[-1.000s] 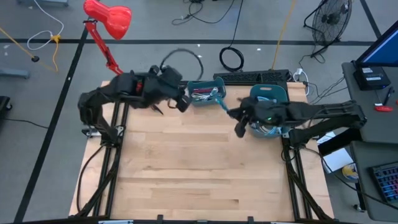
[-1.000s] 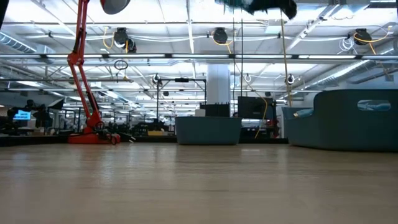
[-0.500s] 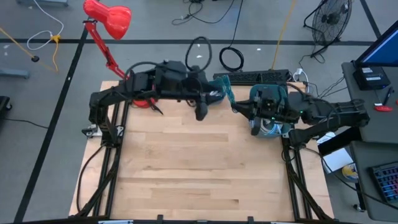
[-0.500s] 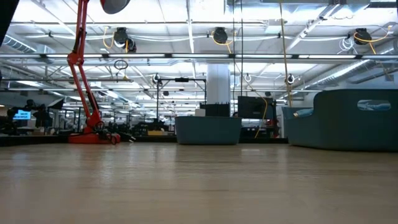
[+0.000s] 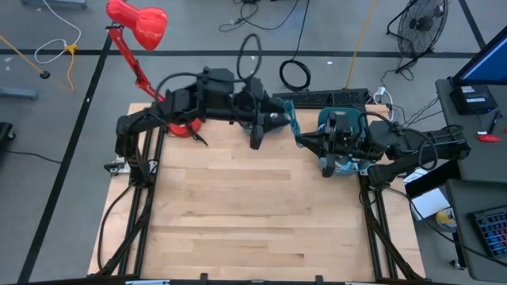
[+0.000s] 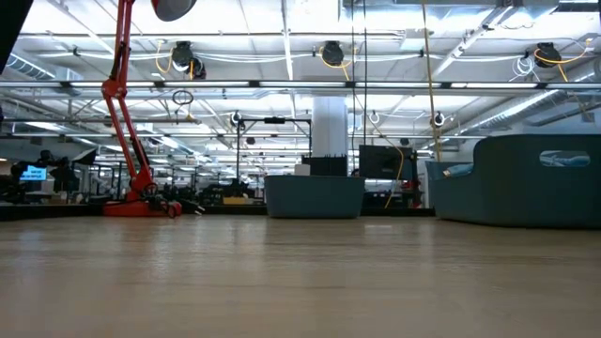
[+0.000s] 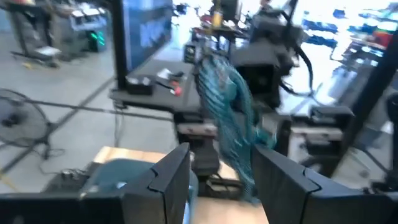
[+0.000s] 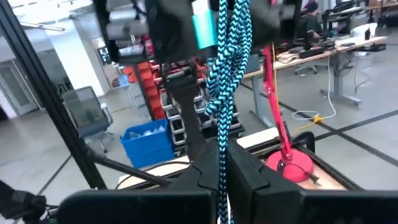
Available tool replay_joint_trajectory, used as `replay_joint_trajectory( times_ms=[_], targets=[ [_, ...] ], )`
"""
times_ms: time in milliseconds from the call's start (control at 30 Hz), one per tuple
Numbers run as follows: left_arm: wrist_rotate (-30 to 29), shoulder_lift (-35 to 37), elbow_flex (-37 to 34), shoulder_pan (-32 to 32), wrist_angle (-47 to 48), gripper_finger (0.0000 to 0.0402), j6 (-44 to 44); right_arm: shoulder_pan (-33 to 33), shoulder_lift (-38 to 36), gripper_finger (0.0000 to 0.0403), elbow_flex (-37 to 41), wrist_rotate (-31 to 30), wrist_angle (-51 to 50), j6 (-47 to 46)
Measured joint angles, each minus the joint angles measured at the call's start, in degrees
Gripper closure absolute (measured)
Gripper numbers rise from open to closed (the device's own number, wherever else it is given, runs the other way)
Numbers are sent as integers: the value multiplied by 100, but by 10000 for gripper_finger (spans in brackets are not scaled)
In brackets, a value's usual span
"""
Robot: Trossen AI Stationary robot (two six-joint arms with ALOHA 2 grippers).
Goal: Pick & Place USB Port
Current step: Put the blue charger cable into the left blue bin
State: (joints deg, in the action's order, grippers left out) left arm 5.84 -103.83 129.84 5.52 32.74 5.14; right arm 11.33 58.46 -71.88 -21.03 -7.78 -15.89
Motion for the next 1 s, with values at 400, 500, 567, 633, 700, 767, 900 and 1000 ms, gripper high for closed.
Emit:
replay_joint_trajectory(
  times_ms=[400,500,567,633,700,767,900,1000],
  targets=[
    [34,-199,-4,-179,-26,229,137,-39,-2,400,4,-33,412,309],
    [15,-207,-4,-179,-60,229,147,-42,37,400,4,-43,413,309],
    [14,-207,-4,-179,-193,229,149,-42,92,400,4,-32,417,305],
    [12,-207,-4,-179,-350,229,173,-42,136,400,4,-22,415,294],
    [14,-207,-4,-166,-467,229,235,-42,205,399,4,-18,469,292],
    [51,-207,-4,-157,-479,229,252,-40,257,399,4,-18,535,294],
    [235,-207,-4,-157,-349,256,289,-39,275,399,4,-27,659,369],
    [254,-207,-4,-170,-287,294,278,-37,275,399,4,-159,659,405]
  ],
)
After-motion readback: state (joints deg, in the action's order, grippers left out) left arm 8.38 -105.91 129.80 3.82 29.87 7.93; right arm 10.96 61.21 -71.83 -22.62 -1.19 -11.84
